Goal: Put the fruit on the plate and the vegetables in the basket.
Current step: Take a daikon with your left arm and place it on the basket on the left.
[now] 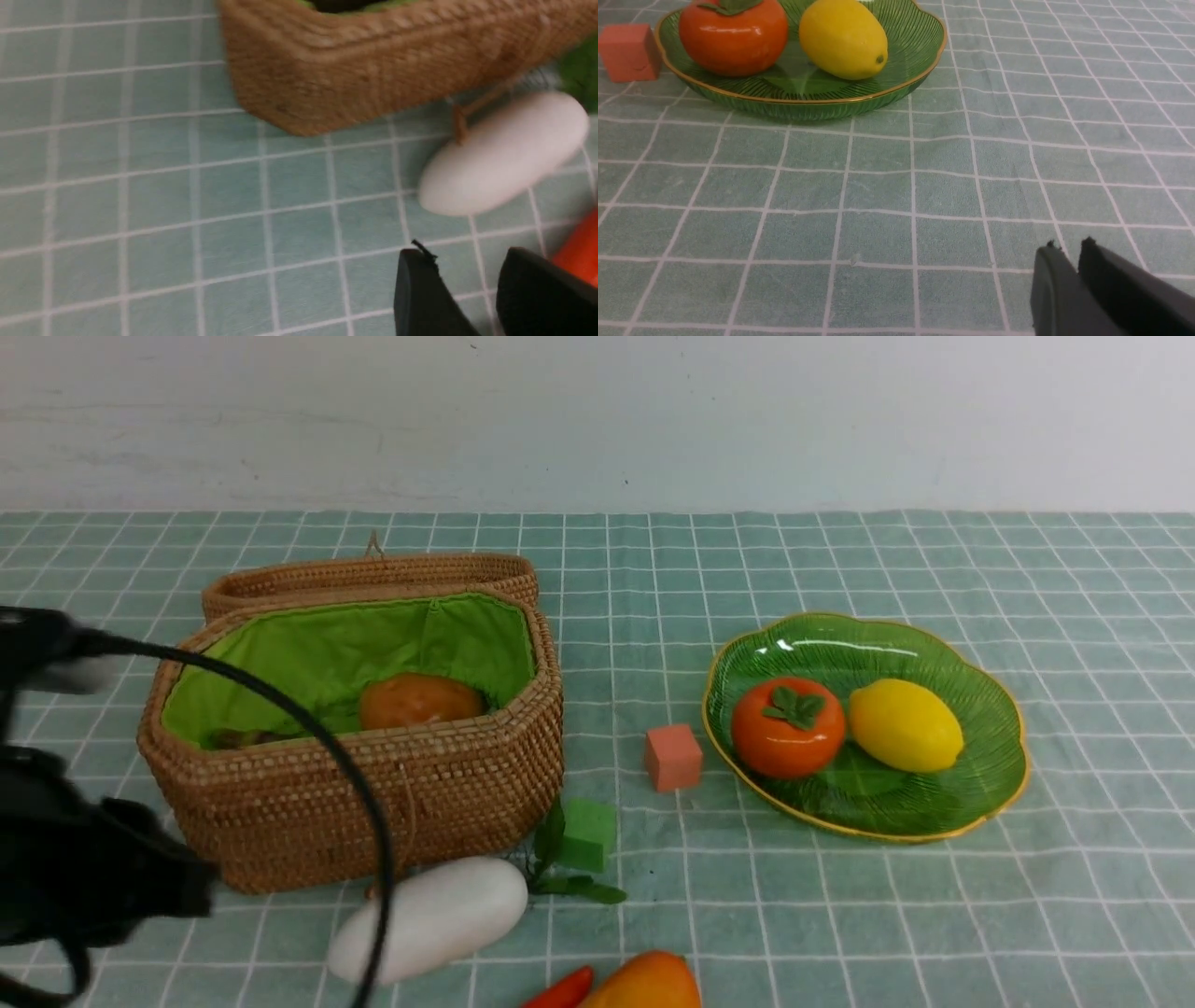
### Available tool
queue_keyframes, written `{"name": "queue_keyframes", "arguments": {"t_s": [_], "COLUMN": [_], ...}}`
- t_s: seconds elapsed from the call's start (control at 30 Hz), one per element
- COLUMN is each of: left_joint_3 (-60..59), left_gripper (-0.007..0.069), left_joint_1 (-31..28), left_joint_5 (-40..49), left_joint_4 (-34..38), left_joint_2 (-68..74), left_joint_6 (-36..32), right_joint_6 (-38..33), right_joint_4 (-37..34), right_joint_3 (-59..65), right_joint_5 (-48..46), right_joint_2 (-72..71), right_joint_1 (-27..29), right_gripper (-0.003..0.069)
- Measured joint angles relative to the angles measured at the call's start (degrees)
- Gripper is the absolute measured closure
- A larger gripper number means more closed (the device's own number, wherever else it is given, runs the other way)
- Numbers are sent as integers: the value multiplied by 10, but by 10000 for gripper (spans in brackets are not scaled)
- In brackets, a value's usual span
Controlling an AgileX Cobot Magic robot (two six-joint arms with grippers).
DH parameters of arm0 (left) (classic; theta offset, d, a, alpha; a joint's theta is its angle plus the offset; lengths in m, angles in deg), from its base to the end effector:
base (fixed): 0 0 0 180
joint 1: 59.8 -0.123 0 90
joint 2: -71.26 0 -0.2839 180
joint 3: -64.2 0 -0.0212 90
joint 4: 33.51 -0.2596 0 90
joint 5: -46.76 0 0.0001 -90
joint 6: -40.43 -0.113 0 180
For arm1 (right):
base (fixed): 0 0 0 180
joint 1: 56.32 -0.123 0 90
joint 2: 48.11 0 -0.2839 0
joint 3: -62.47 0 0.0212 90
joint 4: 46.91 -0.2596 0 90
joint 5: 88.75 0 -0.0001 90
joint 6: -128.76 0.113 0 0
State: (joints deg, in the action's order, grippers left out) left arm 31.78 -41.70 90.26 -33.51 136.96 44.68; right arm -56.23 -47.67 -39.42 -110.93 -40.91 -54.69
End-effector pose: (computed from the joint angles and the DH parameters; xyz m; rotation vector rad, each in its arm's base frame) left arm 0.2027 -0.0662 0.2774 0.2989 2.4612 -0.1672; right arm 0.0831 -0.0018 0.1669 -0.0469 1.8760 -0.0663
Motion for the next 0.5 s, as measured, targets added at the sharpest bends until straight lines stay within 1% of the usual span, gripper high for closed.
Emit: {"name": "queue_keyframes", "arguments": {"t_s": [0.07,0.1,0.17,0.2,0.23,0.27,0.3,0.33,0.37,0.4,0.5], "left_joint_3": [17,22,62,68,90,95,112,116,127,131,136], "left_gripper": [341,337,253,237,178,160,97,81,22,-11,-38], "left_joint_1": [35,42,77,81,92,94,101,102,102,102,102], "left_joint_5": [-13,-14,-12,-10,-8,-8,-9,-10,-14,-15,-21], "left_joint_4": [8,9,6,4,0,-5,-13,-14,-18,-18,-9], "left_joint_2": [44,54,130,142,183,195,238,247,282,299,330], "left_joint_6": [-18,-21,-33,-36,-43,-46,-59,-63,-89,-106,-144], "right_joint_6": [0,0,0,0,0,0,0,0,0,0,0], "right_joint_4": [0,0,0,0,0,0,0,0,0,0,0], "right_joint_3": [0,0,0,0,0,0,0,0,0,0,0], "right_joint_5": [0,0,0,0,0,0,0,0,0,0,0], "right_joint_2": [0,0,0,0,0,0,0,0,0,0,0], "right_joint_1": [0,0,0,0,0,0,0,0,0,0,0], "right_gripper": [571,571,566,566,564,564,562,561,559,557,554]}}
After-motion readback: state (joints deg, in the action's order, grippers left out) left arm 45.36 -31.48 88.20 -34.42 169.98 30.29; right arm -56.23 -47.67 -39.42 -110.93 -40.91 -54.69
